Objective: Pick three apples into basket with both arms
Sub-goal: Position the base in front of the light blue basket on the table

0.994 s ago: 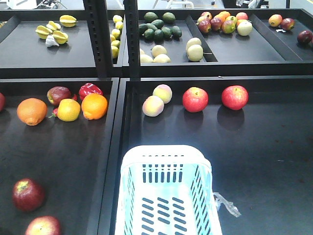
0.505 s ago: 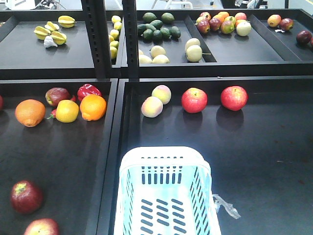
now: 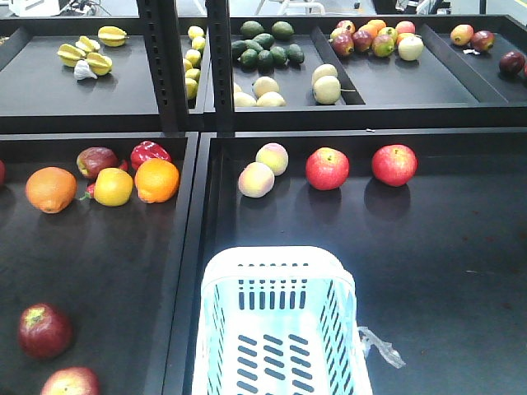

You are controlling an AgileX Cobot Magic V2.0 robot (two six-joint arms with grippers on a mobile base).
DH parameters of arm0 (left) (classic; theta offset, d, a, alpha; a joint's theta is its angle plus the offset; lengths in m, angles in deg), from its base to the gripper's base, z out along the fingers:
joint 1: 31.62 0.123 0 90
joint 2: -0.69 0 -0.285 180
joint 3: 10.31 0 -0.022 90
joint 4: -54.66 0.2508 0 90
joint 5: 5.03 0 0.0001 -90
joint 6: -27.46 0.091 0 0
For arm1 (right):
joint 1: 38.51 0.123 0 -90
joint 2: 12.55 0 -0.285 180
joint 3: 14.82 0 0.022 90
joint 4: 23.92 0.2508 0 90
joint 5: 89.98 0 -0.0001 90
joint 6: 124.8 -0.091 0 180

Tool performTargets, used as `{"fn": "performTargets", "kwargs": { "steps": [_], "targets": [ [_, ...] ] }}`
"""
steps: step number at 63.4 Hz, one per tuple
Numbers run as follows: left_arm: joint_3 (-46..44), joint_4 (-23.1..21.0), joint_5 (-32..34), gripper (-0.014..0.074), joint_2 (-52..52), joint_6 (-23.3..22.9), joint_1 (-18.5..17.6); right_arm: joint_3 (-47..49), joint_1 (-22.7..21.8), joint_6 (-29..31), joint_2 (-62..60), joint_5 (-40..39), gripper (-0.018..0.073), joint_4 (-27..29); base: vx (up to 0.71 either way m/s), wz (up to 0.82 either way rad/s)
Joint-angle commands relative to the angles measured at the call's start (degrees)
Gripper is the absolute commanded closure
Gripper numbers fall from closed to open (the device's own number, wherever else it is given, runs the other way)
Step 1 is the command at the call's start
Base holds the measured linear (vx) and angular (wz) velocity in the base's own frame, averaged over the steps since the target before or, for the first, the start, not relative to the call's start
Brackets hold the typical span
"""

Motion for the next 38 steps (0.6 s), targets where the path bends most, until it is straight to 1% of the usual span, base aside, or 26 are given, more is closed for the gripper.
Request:
{"fn": "performTargets", "kwargs": {
  "steps": [1,5,10,15,22,27,38],
  "targets": [
    [1.0,-0.4,5.4,0.0603,0.8,-0.4,-0.3,-0.9,-0.3,0.3,-0.6,-4.3,0.0568,-0.3,0.00,0.00],
    [0.9,-0.5,7.3,0.0603,0.8,-0.5,-0.3,-0.9,-0.3,0.3,-0.6,-4.3,0.0568,-0.3,0.00,0.00],
    [-0.6,-0.4,8.0,0.0603,0.8,-0.8,-0.3,-0.9,-0.3,0.3,-0.6,-4.3,0.0568,-0.3,0.00,0.00],
    [-3.5,-0.4,6.8,0.0603,0.7,-2.0,-0.3,-0.9,-0.3,0.3,-0.6,-4.3,0.0568,-0.3,0.00,0.00],
    [-9.3,-0.4,4.2,0.0603,-1.1,-2.1,-0.3,-0.9,-0.3,0.3,-0.6,-4.3,0.0568,-0.3,0.00,0.00],
    [-14.5,-0.4,-0.4,0.0603,-4.1,-2.5,-0.3,-0.9,-0.3,0.3,-0.6,-4.3,0.0568,-0.3,0.00,0.00],
    [-27.9,-0.5,-16.4,0.0603,-13.8,-2.5,-0.3,-0.9,-0.3,0.3,-0.6,-4.3,0.0568,-0.3,0.00,0.00]
  ]
}}
